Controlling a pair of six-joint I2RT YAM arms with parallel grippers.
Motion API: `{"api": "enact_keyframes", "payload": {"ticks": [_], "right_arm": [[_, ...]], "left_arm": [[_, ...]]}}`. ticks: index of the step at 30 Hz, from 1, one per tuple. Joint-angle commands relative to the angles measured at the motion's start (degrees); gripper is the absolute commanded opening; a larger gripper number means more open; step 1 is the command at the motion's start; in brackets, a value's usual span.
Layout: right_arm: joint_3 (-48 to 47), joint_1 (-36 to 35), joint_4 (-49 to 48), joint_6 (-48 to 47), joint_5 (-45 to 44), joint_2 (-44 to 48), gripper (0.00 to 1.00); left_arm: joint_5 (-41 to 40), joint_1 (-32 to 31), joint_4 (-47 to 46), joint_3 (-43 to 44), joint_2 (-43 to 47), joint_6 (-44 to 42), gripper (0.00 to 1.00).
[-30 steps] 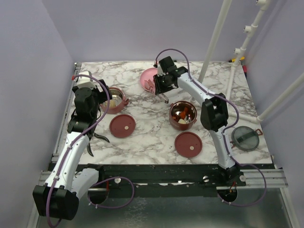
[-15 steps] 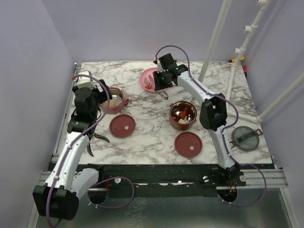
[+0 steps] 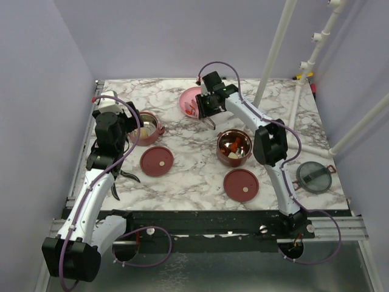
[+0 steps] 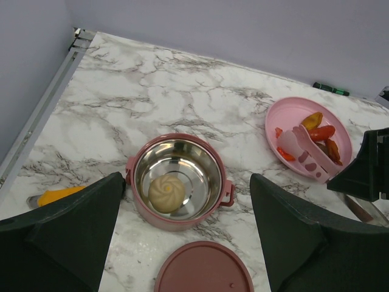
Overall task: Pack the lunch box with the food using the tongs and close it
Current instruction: Pick up the fake food from the plate.
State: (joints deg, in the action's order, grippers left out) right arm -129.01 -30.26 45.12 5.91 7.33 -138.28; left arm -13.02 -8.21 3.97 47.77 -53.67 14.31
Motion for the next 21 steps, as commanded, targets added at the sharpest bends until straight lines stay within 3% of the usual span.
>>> {"api": "enact_keyframes", "payload": {"ticks": [1, 16, 21], "right_arm": [[-2.2, 0.3, 1.0, -0.9, -0.9, -1.6, 0.38], [-5.3, 0.2, 3.4, -1.4, -1.3, -4.2, 0.31], [-5.3, 0.3, 2.5, -1.0, -1.5, -3.6, 0.17]], "left_arm": [[1.3, 0.2, -0.9, -0.5, 0.1, 0.1, 0.86], [1.3, 0.2, -0.9, -0.5, 0.4, 0.1, 0.86], [1.3, 0.2, -0.9, -0.5, 0.5, 0.1, 0.87]]}}
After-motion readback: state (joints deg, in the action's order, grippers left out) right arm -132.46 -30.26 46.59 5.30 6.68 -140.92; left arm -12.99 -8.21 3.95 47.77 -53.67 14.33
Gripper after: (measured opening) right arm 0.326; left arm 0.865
